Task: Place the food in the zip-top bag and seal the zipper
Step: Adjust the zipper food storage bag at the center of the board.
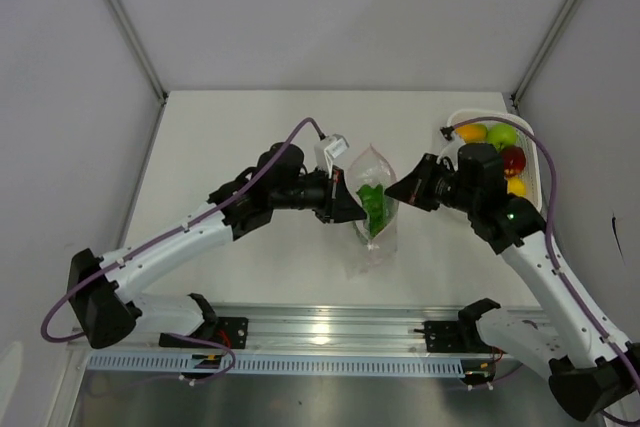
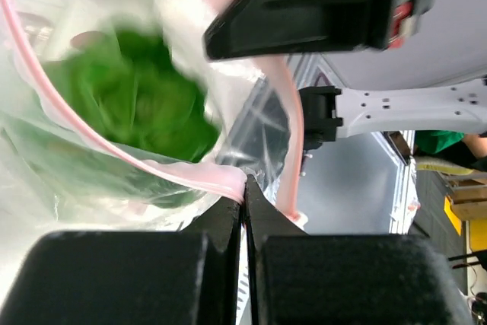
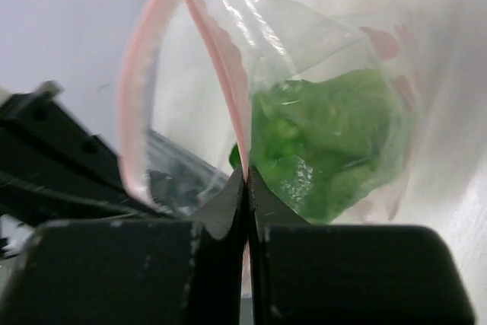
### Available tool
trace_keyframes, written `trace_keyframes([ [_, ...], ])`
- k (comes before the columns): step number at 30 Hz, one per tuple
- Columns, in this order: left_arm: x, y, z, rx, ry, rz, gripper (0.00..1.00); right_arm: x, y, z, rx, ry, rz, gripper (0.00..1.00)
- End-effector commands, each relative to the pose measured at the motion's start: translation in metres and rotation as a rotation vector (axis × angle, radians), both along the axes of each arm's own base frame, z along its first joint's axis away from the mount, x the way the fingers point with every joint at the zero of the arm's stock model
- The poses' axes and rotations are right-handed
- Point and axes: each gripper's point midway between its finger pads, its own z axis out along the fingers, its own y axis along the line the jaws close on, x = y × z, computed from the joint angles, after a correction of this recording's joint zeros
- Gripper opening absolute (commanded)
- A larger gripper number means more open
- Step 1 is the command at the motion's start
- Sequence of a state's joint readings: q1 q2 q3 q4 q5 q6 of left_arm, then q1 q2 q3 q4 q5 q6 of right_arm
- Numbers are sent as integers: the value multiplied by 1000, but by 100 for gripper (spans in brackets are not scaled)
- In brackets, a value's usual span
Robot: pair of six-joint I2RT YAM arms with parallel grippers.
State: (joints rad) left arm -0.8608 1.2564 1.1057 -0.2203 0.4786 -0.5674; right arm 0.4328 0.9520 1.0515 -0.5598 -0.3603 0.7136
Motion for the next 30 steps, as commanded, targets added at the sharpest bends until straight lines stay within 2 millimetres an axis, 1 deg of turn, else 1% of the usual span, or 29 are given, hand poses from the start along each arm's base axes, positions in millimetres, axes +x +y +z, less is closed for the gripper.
trace_keyframes([
  [1, 10, -1, -22, 69, 48, 36, 1, 3, -7, -72, -133, 172, -31, 0],
  [2, 10, -2, -24, 69, 53, 38, 1, 3, -8, -85, -149, 199, -37, 0],
  [4, 10, -2, -19, 54, 46, 38, 0, 7, -9, -92, -176, 208, -41, 0],
  [5, 10, -1, -16, 47, 36, 40, 1, 9, -9, -90, -178, 203, -45, 0],
  [6, 8, 1, -6, 30, 16, 42, 1, 13, -11, -80, -182, 182, -59, 0],
  [8, 6, 4, 10, 5, -14, 41, 1, 13, -11, -58, -175, 129, -56, 0],
  [9, 2, 9, 21, -14, -31, 40, 1, 13, -10, -38, -163, 90, -58, 0],
  [10, 1, 11, 32, -34, -48, 40, 1, 12, -12, -24, -161, 50, -63, 0],
  [11, 0, 13, 35, -39, -57, 46, 1, 10, -13, -14, -158, 29, -61, 0],
  [12, -3, 18, 43, -55, -71, 49, 1, 8, -14, -4, -152, 13, -61, 0],
  [13, -4, 20, 46, -57, -78, 52, 1, 5, -14, 1, -143, 2, -53, 0],
  [14, -3, 21, 46, -53, -84, 61, 0, 0, -14, 8, -136, -30, -33, 0],
  [16, 0, 22, 34, -22, -67, 76, 0, -5, -12, 6, -119, -54, -9, 0],
  [17, 2, 21, 26, 1, -50, 82, 1, -6, -13, 11, -98, -88, -15, 0],
  [18, 2, 20, 18, 19, -29, 80, 1, -7, -14, 7, -97, -85, -20, 0],
  [19, 5, 16, -2, 60, 12, 77, 1, -7, -14, -5, -106, -67, -20, 0],
  [20, 7, 15, -12, 85, 48, 77, 1, -7, -14, -7, -104, -65, -21, 0],
  [21, 8, 12, -16, 98, 74, 65, 1, -3, -13, -13, -116, -50, -20, 0],
  [22, 16, 12, -25, 137, 118, 77, 1, 0, -10, -8, -117, -62, -12, 0],
  [23, 20, 12, -23, 139, 127, 76, 1, 5, -10, -3, -123, -75, -13, 0],
  [24, 25, 9, -6, 109, 105, 72, 1, 13, -8, -3, -147, -83, -8, 0],
  [25, 33, 7, 21, 68, 49, 71, 1, 19, -7, 4, -155, -103, -8, 0],
  [26, 38, 11, 27, 79, 45, 81, 0, 27, -8, 27, -150, -153, -23, 0],
  [27, 45, 9, 58, 45, -10, 86, 1, 38, -5, 26, -173, -149, -16, 0],
  [28, 51, 9, 99, 9, -71, 87, 1, 45, -6, 50, -157, -187, -20, 0],
  [29, 52, 10, 88, 41, -51, 81, 0, 49, -4, 59, -154, -196, -16, 0],
  [30, 51, 9, 109, 13, -77, 66, 1, 57, -2, 61, -163, -197, -10, 0],
])
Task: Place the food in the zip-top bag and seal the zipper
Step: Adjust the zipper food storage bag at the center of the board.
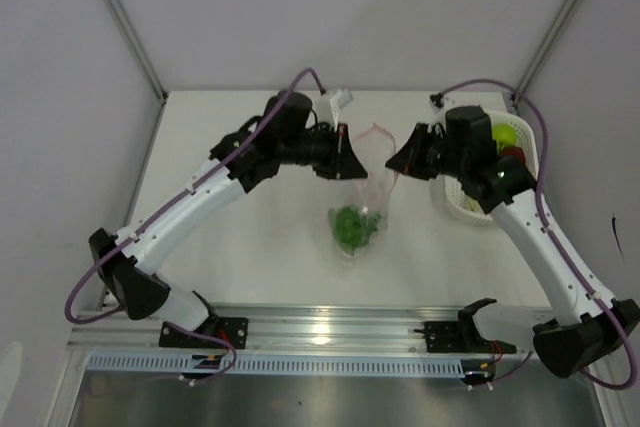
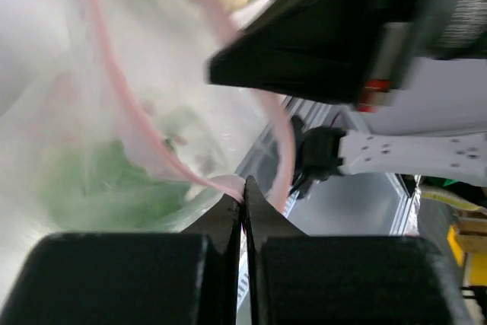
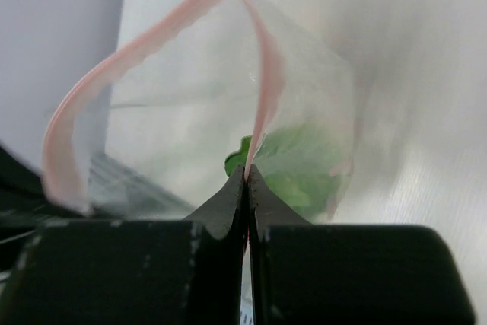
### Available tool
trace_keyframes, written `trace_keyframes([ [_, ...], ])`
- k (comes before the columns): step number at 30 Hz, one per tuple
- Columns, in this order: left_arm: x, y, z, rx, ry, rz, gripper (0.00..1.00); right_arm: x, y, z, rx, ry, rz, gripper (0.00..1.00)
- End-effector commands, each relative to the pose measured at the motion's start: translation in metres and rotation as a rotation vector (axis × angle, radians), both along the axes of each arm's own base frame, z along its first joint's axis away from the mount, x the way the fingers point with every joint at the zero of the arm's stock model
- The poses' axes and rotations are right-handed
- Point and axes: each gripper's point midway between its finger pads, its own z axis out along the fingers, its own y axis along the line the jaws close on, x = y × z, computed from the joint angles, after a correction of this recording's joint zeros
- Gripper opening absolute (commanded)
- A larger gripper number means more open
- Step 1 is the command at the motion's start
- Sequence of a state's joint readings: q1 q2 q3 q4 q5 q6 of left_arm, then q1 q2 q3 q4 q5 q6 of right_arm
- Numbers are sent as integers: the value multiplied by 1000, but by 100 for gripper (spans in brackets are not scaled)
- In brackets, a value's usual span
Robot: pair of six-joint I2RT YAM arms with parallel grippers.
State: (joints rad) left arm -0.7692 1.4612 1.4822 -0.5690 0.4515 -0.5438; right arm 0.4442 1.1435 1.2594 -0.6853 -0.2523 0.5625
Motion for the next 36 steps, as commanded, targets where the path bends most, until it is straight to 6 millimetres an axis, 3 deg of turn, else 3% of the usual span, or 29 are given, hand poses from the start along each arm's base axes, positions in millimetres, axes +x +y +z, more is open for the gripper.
trace_keyframes([
  [1, -1, 7, 107, -145, -207, -53, 1, 21, 2, 70, 26, -193, 23, 0],
  [5, -17, 17, 128, -191, -251, -80, 1, 15, -2, 130, 59, -338, 22, 0],
  [7, -27, 24, 130, -222, -255, -78, 1, 1, -8, 142, 86, -373, 17, 0],
  [8, -29, 26, 106, -198, -212, -73, 1, -3, -9, 142, 99, -380, 15, 0],
  [10, -38, 32, 80, -199, -169, -63, 1, -11, -7, 109, 101, -309, 32, 0],
  [11, -42, 35, 20, -115, -59, -59, 1, -20, -7, 104, 134, -300, 35, 0],
  [12, -44, 35, 10, -125, -42, -53, 1, -23, -3, 57, 118, -199, 46, 0],
  [13, -47, 35, -5, -114, -6, -55, 1, -29, 6, 43, 148, -176, 89, 0],
  [14, -54, 42, -57, -38, 87, -43, 0, -36, 10, 26, 166, -130, 97, 0],
  [16, -56, 42, -76, -27, 125, -33, 1, -45, 17, -22, 142, -24, 117, 0],
  [17, -58, 47, -97, 1, 157, -22, 1, -48, 20, -30, 139, -5, 124, 0],
  [19, -55, 44, -97, 2, 161, -22, 1, -46, 24, -28, 135, -21, 129, 0],
  [20, -48, 37, -73, -28, 124, -30, 0, -41, 23, -21, 133, -42, 117, 0],
  [22, -40, 31, -63, -20, 105, -42, 1, -34, 23, -12, 96, -60, 118, 0],
  [23, -31, 22, -17, -72, 35, -49, 1, -27, 23, 13, 97, -110, 108, 0],
  [25, -26, 18, 2, -76, 7, -64, 1, -20, 23, 23, 66, -124, 115, 0],
  [27, -21, 13, 45, -128, -60, -74, 1, -17, 22, 47, 72, -175, 106, 0],
  [30, -26, 14, 70, -180, -100, -86, 1, -25, 16, 64, 87, -215, 100, 0],
  [31, -29, 15, 73, -192, -106, -91, 1, -31, 12, 70, 100, -232, 92, 0],
  [32, -31, 17, 51, -165, -68, -87, 0, -33, 9, 68, 104, -231, 80, 0],
  [33, -33, 18, 48, -170, -69, -86, 1, -35, 8, 56, 94, -208, 76, 0],
  [34, -35, 21, 12, -117, -3, -81, 1, -38, 5, 52, 95, -203, 66, 0],
  [36, -38, 23, -24, -66, 66, -74, 1, -38, 5, 35, 88, -168, 59, 0],
])
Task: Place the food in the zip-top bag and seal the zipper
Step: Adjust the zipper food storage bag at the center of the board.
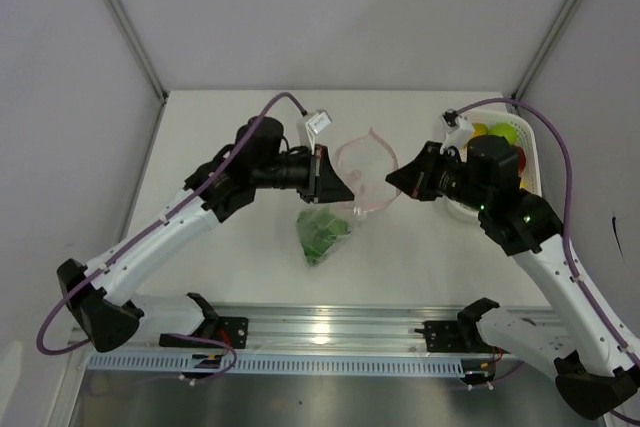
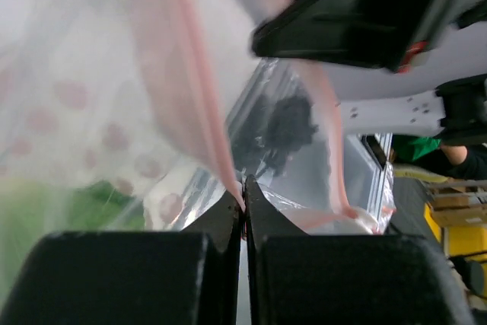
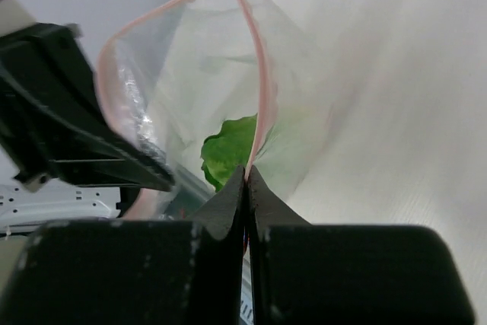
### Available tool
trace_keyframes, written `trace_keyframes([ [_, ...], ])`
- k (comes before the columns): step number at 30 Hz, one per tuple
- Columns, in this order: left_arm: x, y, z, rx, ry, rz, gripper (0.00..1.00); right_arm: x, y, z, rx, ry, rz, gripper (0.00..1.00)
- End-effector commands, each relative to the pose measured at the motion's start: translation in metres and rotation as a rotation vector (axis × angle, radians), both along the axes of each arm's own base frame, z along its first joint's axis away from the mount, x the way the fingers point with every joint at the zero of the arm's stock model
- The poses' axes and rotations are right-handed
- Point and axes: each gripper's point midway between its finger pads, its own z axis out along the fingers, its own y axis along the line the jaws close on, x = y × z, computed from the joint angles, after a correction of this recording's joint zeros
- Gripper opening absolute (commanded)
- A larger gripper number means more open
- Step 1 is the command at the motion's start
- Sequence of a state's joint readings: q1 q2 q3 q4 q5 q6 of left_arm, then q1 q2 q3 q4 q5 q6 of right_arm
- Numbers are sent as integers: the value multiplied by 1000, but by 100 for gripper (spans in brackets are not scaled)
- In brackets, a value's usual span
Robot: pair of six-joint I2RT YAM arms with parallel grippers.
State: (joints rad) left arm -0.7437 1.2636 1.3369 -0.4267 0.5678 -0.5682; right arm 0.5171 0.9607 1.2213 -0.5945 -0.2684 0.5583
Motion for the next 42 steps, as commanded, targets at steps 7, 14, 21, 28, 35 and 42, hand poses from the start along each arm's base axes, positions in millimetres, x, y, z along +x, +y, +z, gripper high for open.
trace_keyframes([
  [7, -12, 7, -106, 156, 212, -10, 1, -3, 9, -76, -16, 167, 15, 0],
  [14, 5, 4, -11, 80, 23, 15, 0, 20, 9, -16, -58, 48, 2, 0],
  [21, 7, -1, 7, 43, -2, 10, 1, 33, 4, -7, -75, 44, -16, 7],
  [28, 14, -6, -33, 91, 56, 17, 1, 46, -1, -51, -111, 154, -14, 18],
  [35, 19, -14, -27, 72, 49, 6, 1, 53, -12, -34, -161, 115, -55, 54],
  [42, 24, -18, -25, 77, 39, 0, 1, 36, -47, 30, -164, -7, -186, 84],
])
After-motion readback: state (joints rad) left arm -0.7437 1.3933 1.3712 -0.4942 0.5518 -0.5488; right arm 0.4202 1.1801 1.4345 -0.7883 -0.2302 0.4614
